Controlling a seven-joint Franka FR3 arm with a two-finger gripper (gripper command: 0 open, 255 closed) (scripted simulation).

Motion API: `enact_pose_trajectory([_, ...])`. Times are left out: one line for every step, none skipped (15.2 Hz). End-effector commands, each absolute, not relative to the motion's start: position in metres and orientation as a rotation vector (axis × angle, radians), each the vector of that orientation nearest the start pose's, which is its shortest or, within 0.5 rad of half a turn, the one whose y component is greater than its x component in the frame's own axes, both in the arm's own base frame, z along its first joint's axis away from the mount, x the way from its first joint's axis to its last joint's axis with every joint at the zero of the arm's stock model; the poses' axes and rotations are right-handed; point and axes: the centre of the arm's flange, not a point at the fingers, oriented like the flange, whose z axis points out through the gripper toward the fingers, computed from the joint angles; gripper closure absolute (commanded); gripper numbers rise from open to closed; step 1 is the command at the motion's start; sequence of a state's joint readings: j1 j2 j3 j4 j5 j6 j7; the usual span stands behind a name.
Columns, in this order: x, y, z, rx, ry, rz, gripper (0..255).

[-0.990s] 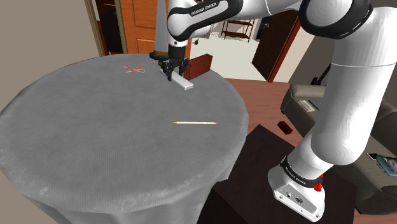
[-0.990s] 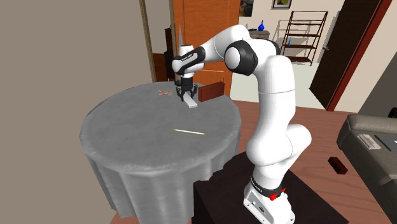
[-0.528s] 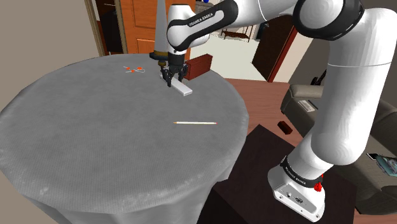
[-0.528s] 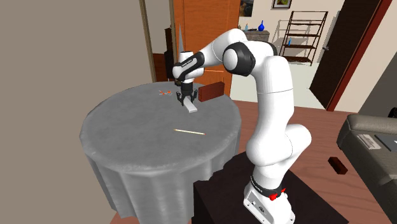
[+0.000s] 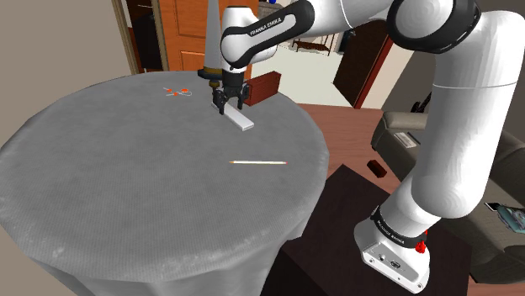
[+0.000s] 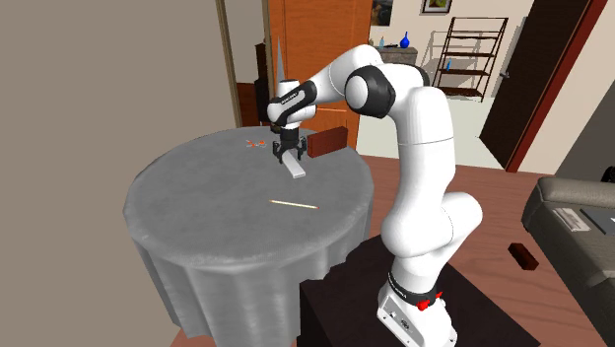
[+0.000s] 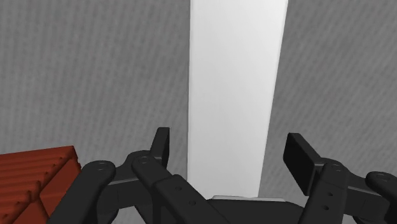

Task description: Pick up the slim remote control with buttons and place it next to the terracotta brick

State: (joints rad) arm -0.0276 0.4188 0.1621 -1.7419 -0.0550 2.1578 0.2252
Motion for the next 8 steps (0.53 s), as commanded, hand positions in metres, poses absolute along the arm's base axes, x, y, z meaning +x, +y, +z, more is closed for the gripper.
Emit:
enact_pose_trajectory([0.652,0.076,0.339,-3.119,0.116,0.001,0])
enact_pose_trajectory([0.652,0.076,0.339,-3.119,0.116,0.001,0])
enact_pose_trajectory([0.652,0.076,0.339,-3.119,0.116,0.001,0])
enact_pose_trajectory([0.652,0.076,0.339,-3.119,0.116,0.001,0])
enact_pose_trajectory([0.652,0.076,0.352,-3.119,0.116,0.001,0])
enact_pose_trajectory([0.652,0.076,0.365,-3.119,0.116,0.001,0])
enact_pose_trajectory([0.652,0.076,0.379,-3.119,0.116,0.001,0])
enact_pose_trajectory([0.652,0.075,0.389,-3.119,0.116,0.001,0])
